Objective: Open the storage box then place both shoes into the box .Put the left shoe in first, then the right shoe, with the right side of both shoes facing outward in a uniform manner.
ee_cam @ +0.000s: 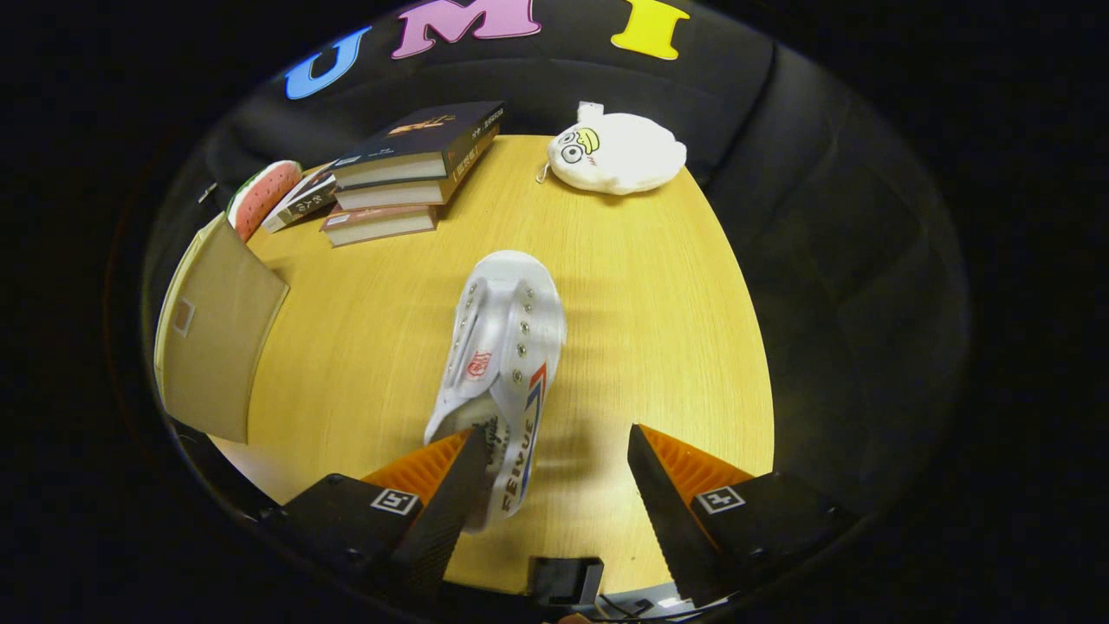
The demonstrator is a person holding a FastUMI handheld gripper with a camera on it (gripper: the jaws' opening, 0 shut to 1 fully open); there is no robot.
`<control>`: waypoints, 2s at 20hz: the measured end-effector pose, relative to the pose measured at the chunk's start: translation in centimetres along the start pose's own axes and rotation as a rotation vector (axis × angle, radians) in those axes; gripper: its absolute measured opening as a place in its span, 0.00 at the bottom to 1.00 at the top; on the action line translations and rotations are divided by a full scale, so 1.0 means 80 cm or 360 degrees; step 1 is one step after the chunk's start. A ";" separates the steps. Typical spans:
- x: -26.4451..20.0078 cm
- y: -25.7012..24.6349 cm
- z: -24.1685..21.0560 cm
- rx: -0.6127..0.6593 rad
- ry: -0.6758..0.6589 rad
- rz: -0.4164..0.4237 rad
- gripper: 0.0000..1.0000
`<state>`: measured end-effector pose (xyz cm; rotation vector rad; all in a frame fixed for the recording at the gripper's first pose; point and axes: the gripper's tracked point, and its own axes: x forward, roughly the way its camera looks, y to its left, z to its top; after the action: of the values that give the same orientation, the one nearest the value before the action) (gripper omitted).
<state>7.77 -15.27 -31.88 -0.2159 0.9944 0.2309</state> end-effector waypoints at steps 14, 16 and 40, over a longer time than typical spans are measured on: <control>0.062 0.040 0.036 0.0161 -0.0069 0.0187 0.62; 0.061 0.040 0.033 0.0194 -0.0047 0.0181 0.49; -0.143 0.164 0.093 0.0917 -0.0144 0.0296 0.05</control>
<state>3.93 -1.72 -19.20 0.4106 0.9524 0.1140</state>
